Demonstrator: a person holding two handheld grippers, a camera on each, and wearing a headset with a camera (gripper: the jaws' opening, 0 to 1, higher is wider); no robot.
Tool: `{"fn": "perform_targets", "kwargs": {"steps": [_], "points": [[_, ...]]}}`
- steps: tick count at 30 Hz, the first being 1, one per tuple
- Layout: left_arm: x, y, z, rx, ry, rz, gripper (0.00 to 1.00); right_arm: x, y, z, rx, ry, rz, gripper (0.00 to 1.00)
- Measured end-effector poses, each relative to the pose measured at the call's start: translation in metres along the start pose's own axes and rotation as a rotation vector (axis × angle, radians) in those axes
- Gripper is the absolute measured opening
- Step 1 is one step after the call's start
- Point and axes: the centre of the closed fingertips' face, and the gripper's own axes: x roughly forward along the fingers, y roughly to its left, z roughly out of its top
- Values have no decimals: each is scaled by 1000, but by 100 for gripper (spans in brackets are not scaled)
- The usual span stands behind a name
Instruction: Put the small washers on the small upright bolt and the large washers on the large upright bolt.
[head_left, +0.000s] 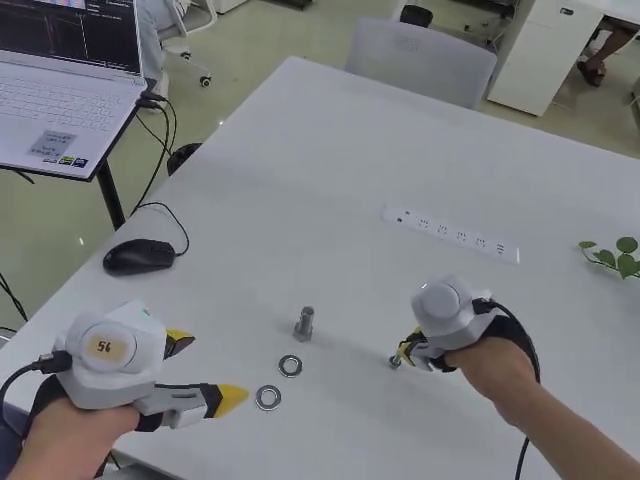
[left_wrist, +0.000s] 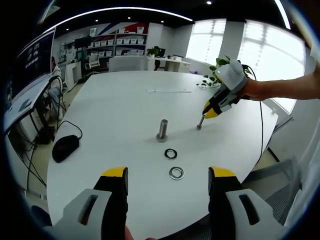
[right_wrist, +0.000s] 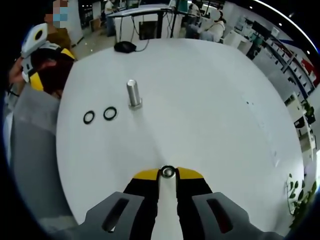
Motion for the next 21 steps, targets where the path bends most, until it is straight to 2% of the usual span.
{"fn": "perform_targets", "kwargs": {"steps": [10, 21], "points": [[0, 0, -2, 1, 5, -2, 64, 6, -1, -6, -8, 29, 2, 14], [0, 1, -4, 0, 11, -1, 64, 24, 2, -13, -10, 56, 12, 14]]}}
